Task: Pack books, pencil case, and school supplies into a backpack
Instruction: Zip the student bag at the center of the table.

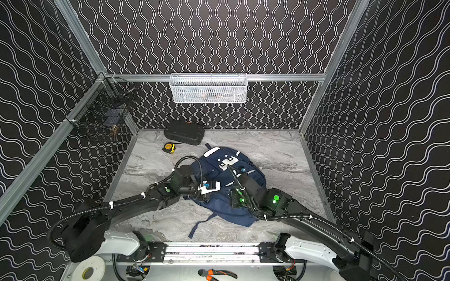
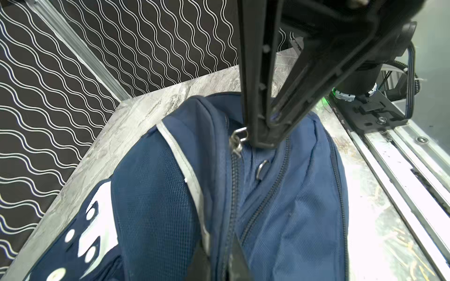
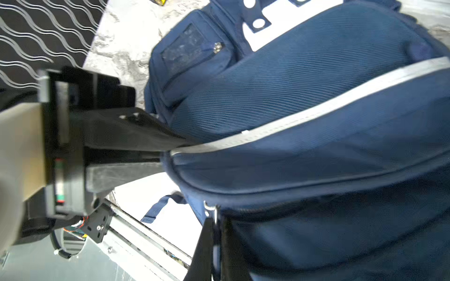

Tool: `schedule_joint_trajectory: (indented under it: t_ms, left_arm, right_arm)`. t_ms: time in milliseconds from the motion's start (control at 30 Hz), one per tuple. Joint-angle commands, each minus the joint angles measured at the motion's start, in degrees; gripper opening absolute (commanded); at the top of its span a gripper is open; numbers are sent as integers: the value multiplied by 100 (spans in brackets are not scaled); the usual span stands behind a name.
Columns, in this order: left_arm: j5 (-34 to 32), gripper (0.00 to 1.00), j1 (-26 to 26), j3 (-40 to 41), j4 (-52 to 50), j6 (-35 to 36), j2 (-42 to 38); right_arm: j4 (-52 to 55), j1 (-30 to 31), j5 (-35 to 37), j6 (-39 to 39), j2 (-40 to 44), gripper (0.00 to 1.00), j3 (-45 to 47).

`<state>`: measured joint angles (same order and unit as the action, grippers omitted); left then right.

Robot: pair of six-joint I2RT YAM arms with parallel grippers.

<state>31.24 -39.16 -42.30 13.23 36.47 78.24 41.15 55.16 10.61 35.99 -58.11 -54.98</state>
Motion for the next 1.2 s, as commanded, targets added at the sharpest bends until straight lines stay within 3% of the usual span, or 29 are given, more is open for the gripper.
schedule_joint_trajectory:
  t_ms: [0,200,333,367,400,433,533,667,967,1167]
  left_arm:
    - [-136,0,71,68,-27,-111,-164]
    - [-219,0,167,179,-109,-149,-512]
    - [-425,0,179,198,-233,-180,-679]
    - [-459,7,178,148,-319,-257,-708]
    - [-439,33,175,46,-475,-360,-734]
    - [-351,51,180,-98,-685,-466,-755]
    - [194,64,179,-466,-1231,-819,-823]
    - [714,65,151,-638,-1269,-1553,-889]
    - [366,56,-183,-825,-1973,-1203,-613]
    - [-218,31,-384,-659,-2001,-1051,-573]
  right_arm:
    - [999,-98,731,446,-88,0,-124]
    - [1722,-589,857,971,138,0,-30]
    - [1160,-901,40,590,281,0,148]
    - [976,-899,-217,489,242,0,110]
    - [835,-895,-555,402,156,0,24]
    - [750,-877,-832,367,28,0,-91]
    - [435,-618,-1240,287,-248,0,-392]
    - [-387,-213,-1605,228,-298,0,-326]
    - [-1153,-66,-1820,236,-332,0,0]
    - [-985,-60,-1603,187,-206,0,10]
